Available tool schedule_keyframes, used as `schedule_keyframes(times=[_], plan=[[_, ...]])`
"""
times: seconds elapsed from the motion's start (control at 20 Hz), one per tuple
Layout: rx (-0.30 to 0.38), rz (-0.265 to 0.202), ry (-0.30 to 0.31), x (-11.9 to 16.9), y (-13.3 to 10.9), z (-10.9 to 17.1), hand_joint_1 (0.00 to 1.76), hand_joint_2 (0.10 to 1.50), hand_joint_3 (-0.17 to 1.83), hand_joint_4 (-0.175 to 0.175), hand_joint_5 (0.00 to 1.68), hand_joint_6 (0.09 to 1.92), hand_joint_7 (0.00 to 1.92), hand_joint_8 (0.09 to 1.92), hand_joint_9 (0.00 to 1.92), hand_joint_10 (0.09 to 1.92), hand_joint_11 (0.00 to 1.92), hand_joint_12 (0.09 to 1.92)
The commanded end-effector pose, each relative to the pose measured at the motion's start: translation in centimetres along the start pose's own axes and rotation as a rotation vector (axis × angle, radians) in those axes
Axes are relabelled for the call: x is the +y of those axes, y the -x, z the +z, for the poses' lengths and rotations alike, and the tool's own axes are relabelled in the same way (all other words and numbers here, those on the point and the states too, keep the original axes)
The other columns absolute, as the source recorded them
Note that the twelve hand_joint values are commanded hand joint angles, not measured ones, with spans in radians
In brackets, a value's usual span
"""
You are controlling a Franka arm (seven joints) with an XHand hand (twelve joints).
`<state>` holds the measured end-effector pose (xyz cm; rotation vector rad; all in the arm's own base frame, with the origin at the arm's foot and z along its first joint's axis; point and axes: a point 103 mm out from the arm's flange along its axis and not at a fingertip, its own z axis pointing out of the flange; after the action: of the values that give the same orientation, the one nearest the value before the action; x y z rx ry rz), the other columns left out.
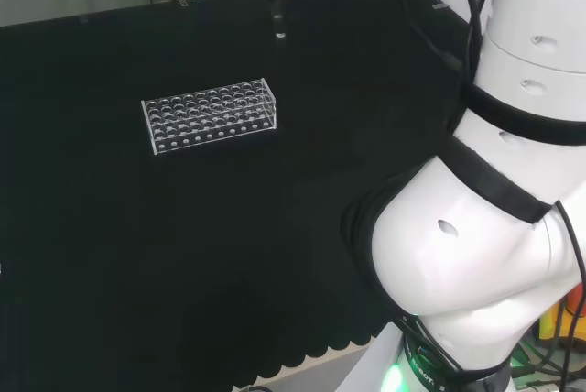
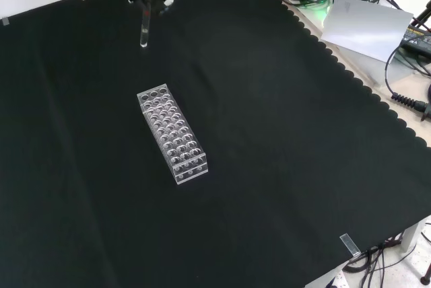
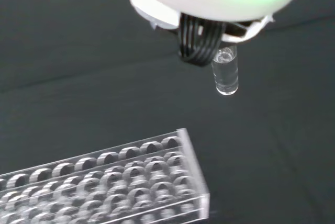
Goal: Put the test tube back in the rack.
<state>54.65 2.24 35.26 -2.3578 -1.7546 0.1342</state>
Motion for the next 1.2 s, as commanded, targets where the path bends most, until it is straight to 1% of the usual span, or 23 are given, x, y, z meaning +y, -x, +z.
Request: schedule_keyframes(times=[0.05,0.25,0.35,0.8,0.9,1.0,1.2], plan=[[0.052,-0.115,-0.043,-1.1,-6.8,0.7,1.44,0.54,0.79,-0.175,1.29,0.65,1.35,0.69,1.33,0.64,1.23,0.87],[0.058,-0.155,-0.065,-1.5,-9.6,1.6,1.44,0.54,0.8,-0.175,1.29,0.65,1.35,0.69,1.33,0.64,1.23,0.87],[0.063,-0.164,-0.079,-1.6,-10.4,2.3,1.44,0.54,0.8,-0.175,1.29,0.65,1.35,0.69,1.33,0.64,1.23,0.87],[0.068,-0.181,-0.167,-0.8,-12.6,5.7,1.44,0.54,0.8,-0.175,1.29,0.65,1.35,0.69,1.33,0.64,1.23,0.87],[0.071,-0.188,-0.179,-0.5,-13.0,6.3,1.44,0.54,0.8,-0.175,1.29,0.65,1.35,0.69,1.33,0.64,1.23,0.87],[0.06,-0.182,-0.189,-0.1,-13.2,6.8,1.44,0.54,0.8,-0.175,1.29,0.65,1.35,0.69,1.33,0.64,1.23,0.87],[0.056,-0.189,-0.208,0.6,-13.9,7.7,1.44,0.54,0.8,-0.175,1.29,0.65,1.35,0.7,1.33,0.64,1.23,0.87]])
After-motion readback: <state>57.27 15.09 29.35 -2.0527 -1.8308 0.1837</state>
